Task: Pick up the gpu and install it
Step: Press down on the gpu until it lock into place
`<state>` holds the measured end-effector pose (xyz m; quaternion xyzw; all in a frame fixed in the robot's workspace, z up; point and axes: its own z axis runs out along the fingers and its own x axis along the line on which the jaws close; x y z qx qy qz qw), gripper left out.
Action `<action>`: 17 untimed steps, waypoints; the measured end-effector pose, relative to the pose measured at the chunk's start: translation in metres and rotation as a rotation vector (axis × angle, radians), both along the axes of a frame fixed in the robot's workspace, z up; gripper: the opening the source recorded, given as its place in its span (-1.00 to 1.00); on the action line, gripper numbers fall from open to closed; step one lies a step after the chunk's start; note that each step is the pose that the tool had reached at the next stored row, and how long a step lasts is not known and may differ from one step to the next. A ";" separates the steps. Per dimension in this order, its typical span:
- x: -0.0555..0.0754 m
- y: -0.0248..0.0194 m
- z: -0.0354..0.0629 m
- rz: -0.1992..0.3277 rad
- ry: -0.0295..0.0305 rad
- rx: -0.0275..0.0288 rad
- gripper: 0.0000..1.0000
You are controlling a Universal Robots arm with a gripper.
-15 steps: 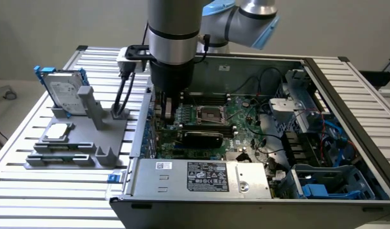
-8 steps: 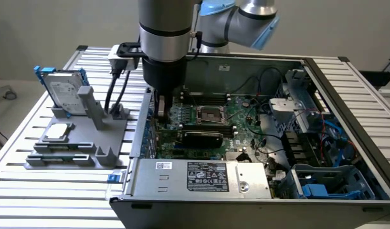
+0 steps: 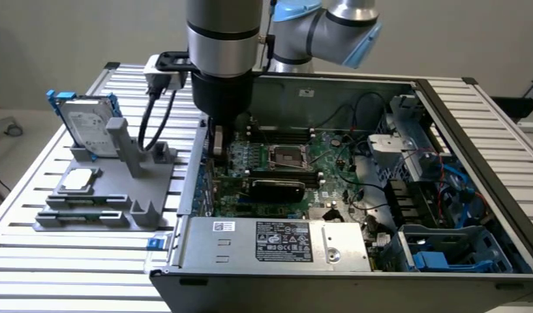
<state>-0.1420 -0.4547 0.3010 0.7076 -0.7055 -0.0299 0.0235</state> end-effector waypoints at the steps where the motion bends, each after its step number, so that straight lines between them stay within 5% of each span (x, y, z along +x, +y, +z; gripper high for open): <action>1: -0.001 0.0000 0.0000 0.001 0.0003 -0.0064 -0.79; 3: -0.002 0.0000 0.0000 0.004 0.0033 -0.0159 -0.79; 6: -0.003 0.0000 0.0001 0.007 0.0098 -0.0209 -0.79; 17: -0.003 0.0000 0.0035 0.009 0.0310 -0.0214 -0.79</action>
